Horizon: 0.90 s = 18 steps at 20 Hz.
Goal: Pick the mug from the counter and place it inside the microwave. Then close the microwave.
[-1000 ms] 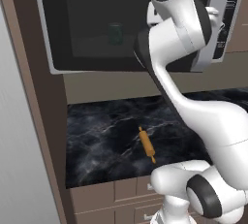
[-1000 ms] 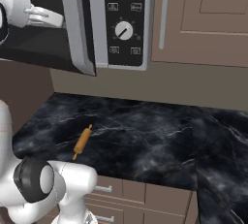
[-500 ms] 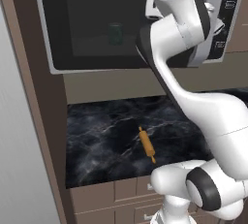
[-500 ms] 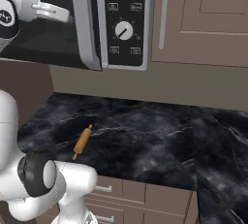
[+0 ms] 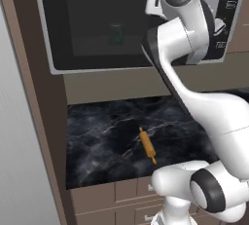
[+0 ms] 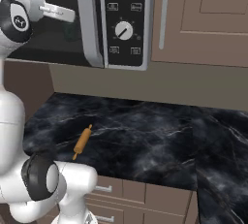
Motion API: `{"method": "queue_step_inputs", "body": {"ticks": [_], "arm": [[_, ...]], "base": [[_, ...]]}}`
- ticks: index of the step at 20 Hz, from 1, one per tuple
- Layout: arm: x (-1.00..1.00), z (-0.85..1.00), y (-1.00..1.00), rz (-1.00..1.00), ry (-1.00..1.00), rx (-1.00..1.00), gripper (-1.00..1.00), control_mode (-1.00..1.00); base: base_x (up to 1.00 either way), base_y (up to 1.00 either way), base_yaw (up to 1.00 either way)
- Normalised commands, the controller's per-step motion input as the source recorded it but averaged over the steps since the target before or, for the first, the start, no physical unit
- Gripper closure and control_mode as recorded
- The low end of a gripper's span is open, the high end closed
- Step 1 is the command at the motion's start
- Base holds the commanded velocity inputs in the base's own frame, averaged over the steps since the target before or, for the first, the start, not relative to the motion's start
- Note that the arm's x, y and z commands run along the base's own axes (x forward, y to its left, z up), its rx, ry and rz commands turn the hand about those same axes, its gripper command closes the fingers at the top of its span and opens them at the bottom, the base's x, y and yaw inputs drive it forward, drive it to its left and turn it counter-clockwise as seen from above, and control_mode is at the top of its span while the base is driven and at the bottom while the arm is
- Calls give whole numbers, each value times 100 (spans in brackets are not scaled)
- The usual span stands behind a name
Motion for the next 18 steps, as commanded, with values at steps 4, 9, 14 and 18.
{"method": "queue_step_inputs", "body": {"ticks": [4, 9, 14, 18], "arm": [[18, 0, 0, 15, -9, 2, -100, -100], [30, 0, 0, 15, -8, 0, -100, -100], [43, 0, 0, 15, -7, 0, -100, -100], [44, 0, 0, 14, -4, 0, -100, -100]], "base": [[0, 0, 0], [0, 0, 0], [0, 0, 0], [0, 0, 0]]}}
